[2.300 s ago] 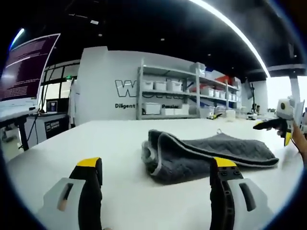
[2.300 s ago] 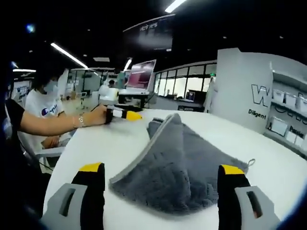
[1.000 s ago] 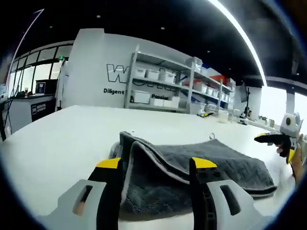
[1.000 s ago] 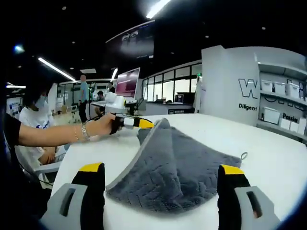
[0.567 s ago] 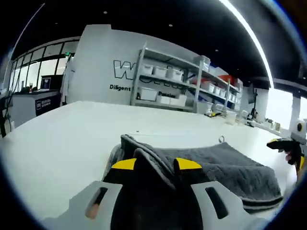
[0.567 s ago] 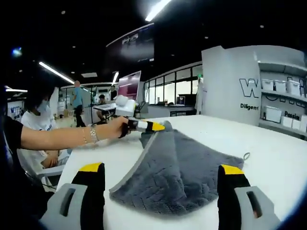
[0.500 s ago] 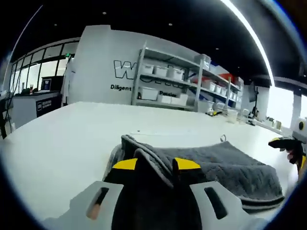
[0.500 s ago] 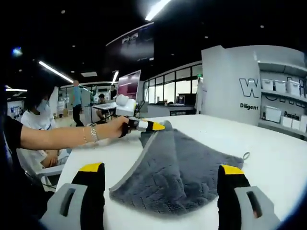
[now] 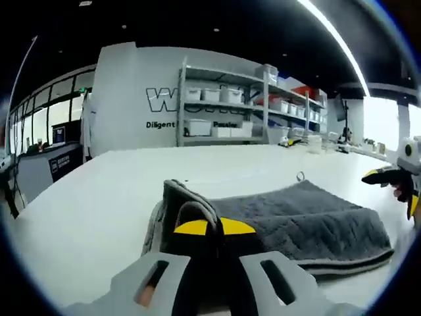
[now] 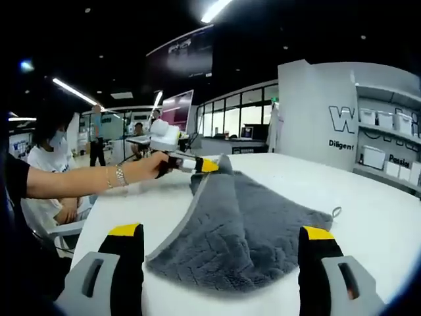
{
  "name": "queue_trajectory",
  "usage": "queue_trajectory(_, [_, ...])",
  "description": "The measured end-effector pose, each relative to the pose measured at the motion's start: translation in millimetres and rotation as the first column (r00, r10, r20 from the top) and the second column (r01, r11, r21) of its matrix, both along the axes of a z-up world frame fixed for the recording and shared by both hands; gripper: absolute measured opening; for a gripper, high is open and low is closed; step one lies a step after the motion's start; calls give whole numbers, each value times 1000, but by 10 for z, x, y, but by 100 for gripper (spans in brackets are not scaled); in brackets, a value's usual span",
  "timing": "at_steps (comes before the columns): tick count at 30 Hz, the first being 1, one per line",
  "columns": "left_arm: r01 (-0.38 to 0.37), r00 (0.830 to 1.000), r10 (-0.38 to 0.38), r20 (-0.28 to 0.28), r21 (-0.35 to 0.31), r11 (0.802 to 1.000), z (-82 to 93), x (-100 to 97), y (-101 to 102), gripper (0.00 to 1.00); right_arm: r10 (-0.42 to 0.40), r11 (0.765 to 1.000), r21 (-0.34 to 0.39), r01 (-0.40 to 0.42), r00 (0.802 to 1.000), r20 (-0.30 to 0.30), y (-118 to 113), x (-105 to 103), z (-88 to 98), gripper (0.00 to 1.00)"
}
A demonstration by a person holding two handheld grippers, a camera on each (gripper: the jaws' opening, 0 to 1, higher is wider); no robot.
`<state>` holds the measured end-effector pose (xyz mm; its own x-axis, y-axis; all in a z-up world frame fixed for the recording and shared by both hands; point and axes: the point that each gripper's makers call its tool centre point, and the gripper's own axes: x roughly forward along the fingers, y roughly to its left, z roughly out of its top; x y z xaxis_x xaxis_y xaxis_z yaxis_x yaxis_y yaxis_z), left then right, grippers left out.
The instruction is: Open the folded towel by lifting each exposed corner and separating the folded layers until the towel lies flat within the target outline without major curled edges
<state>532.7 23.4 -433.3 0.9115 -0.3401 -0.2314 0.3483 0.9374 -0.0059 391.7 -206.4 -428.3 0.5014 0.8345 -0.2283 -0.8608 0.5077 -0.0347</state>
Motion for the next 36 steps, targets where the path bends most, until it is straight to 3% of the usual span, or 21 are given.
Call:
queue_trajectory(4, [10,1000,-10,9,-3,1000,72,-198,36,4,6,1000,-22,-6,1000,2,5,-10,-34,99])
queue_trajectory(5, [33,999,-32,8,-31,999,87,-245,-5,4,5,1000,-27,-5,1000,6,9,-14,-36,99])
queue_trajectory(6, [65,998,-65,4,-101,993,109,-344,-67,4,6,1000,-30,-6,1000,14,13,-13,-33,99])
queue_trajectory(7, [65,998,-65,0,-120,991,104,-421,-66,4,7,999,-32,-7,1000,18,14,-14,-31,99])
queue_trajectory(11, [75,997,-74,12,-53,996,48,-678,-75,4,5,999,-34,-4,1000,12,4,-10,-42,99])
queue_trajectory(17, [94,996,-94,-1,-26,995,-54,-956,-36,4,21,999,-27,-20,999,48,32,-35,8,99])
queue_trajectory(23, [86,996,-86,-9,-16,996,-170,-1221,7,4,14,999,-36,-13,999,35,22,-13,-24,99])
queue_trajectory(24, [104,994,-105,-24,-38,994,-200,-1286,-24,4,12,999,-39,-11,999,31,18,-5,-31,99])
queue_trajectory(26, [147,988,-153,-26,-151,977,-177,-1411,-123,4,11,999,-43,-9,1000,29,16,-5,-37,99])
queue_trajectory(32, [123,992,-127,-20,-139,983,-269,-1584,-25,4,11,999,-52,-10,1000,28,17,-7,-58,99])
queue_trajectory(35, [145,988,-154,-24,-224,964,-257,-1694,-30,4,11,998,-55,-10,1000,25,14,-11,-67,99])
queue_trajectory(36, [141,988,-150,-26,-217,966,-261,-1716,-3,4,11,999,-53,-10,1000,26,12,-13,-64,99])
